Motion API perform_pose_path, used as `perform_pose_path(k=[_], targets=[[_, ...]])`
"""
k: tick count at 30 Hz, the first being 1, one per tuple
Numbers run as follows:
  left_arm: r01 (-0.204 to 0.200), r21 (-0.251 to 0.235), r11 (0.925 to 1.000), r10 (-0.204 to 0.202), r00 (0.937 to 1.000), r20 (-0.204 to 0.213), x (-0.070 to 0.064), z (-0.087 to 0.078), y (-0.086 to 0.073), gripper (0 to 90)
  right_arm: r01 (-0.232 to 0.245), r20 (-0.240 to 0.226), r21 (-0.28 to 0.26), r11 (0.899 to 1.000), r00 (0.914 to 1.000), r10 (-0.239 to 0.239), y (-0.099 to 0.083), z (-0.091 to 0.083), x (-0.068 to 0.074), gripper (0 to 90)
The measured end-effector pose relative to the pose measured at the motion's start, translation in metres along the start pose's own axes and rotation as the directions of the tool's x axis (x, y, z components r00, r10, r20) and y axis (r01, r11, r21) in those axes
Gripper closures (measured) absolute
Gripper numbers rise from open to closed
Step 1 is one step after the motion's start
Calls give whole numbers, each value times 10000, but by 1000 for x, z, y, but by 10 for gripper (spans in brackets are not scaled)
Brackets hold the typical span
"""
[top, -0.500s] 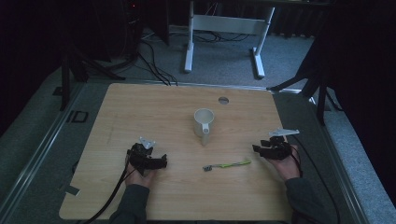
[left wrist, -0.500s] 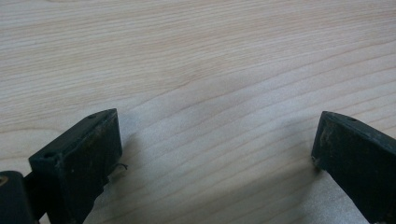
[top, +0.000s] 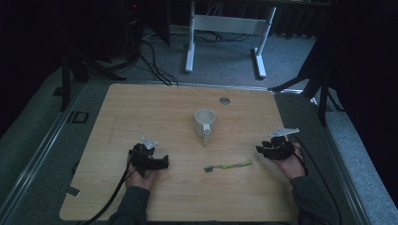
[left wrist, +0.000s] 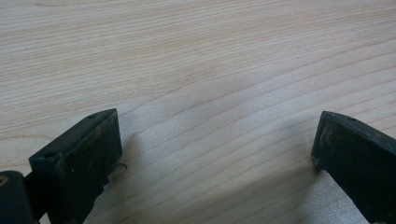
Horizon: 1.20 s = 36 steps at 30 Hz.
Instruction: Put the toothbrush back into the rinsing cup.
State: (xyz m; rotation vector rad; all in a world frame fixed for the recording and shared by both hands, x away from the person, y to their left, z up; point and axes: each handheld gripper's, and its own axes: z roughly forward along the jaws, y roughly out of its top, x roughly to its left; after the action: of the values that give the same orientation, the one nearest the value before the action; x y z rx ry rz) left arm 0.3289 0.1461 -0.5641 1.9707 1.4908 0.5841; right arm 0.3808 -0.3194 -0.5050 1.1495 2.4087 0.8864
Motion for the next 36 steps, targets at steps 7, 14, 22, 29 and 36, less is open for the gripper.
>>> perform_pose_path(k=[7,14,22,29,36], targets=[[-13,4,10000,13,10000,12,0,0,0,18,434,-219,-45,9990,9988,-434,11,-11,-1,646],[-36,23,10000,36,10000,13,-1,0,0,19,1222,-328,256,9922,9921,-1214,27,-16,7,675],[-14,6,10000,14,10000,3,-1,0,0,19,1932,-516,556,9796,9803,-1904,43,-20,11,702],[-17,1,10000,17,10000,-3,-1,0,0,19,2427,-645,857,9663,9692,-2377,53,-22,17,704],[-32,-4,10000,32,10000,-4,-1,0,0,19,3065,-871,1013,9465,9504,-2985,62,-26,28,704]])
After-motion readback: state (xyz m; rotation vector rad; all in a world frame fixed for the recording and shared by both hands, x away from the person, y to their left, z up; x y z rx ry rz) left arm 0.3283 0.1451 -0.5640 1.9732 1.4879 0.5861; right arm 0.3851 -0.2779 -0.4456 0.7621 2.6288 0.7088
